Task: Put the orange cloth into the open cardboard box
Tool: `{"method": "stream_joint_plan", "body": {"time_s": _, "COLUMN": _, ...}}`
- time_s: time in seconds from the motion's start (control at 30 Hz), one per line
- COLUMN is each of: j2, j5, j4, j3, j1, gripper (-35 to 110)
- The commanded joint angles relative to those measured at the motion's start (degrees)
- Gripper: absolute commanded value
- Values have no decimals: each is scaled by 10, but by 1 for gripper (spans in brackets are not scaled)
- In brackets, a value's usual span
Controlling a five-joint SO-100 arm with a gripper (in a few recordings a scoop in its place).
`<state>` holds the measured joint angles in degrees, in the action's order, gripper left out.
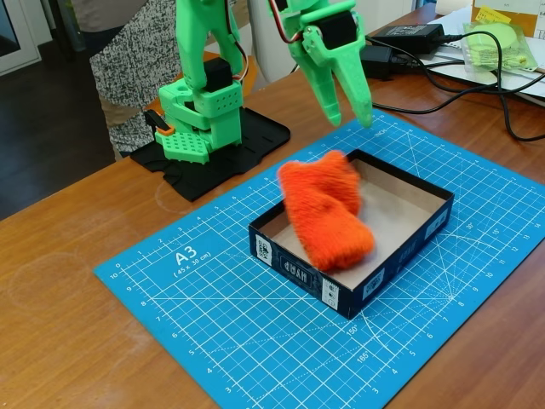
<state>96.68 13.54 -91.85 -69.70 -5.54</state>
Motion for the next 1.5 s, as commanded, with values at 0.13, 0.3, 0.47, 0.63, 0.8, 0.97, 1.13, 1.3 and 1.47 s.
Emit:
{"method": "stream_joint_plan", "body": {"time_s": 0.13, "j2": 142, "j5": -48, "j4": 0, "j3": -96, "j1": -11, "gripper": 28}}
{"method": "stream_joint_plan", "body": {"time_s": 0.3, "j2": 390, "j5": -113, "j4": 54, "j3": -338, "j1": -23, "gripper": 0}}
{"method": "stream_joint_plan", "body": {"time_s": 0.47, "j2": 567, "j5": -149, "j4": 167, "j3": -624, "j1": -76, "gripper": 0}}
{"method": "stream_joint_plan", "body": {"time_s": 0.63, "j2": 653, "j5": -89, "j4": 269, "j3": -816, "j1": -43, "gripper": 0}}
{"method": "stream_joint_plan", "body": {"time_s": 0.8, "j2": 883, "j5": -90, "j4": 273, "j3": -961, "j1": 0, "gripper": 0}}
{"method": "stream_joint_plan", "body": {"time_s": 0.97, "j2": 968, "j5": -83, "j4": 269, "j3": -1053, "j1": -15, "gripper": -1}}
{"method": "stream_joint_plan", "body": {"time_s": 1.13, "j2": 968, "j5": -87, "j4": 272, "j3": -1063, "j1": -18, "gripper": 0}}
{"method": "stream_joint_plan", "body": {"time_s": 1.3, "j2": 968, "j5": -91, "j4": 270, "j3": -1063, "j1": -11, "gripper": 0}}
{"method": "stream_joint_plan", "body": {"time_s": 1.47, "j2": 968, "j5": -90, "j4": 270, "j3": -1063, "j1": -13, "gripper": 0}}
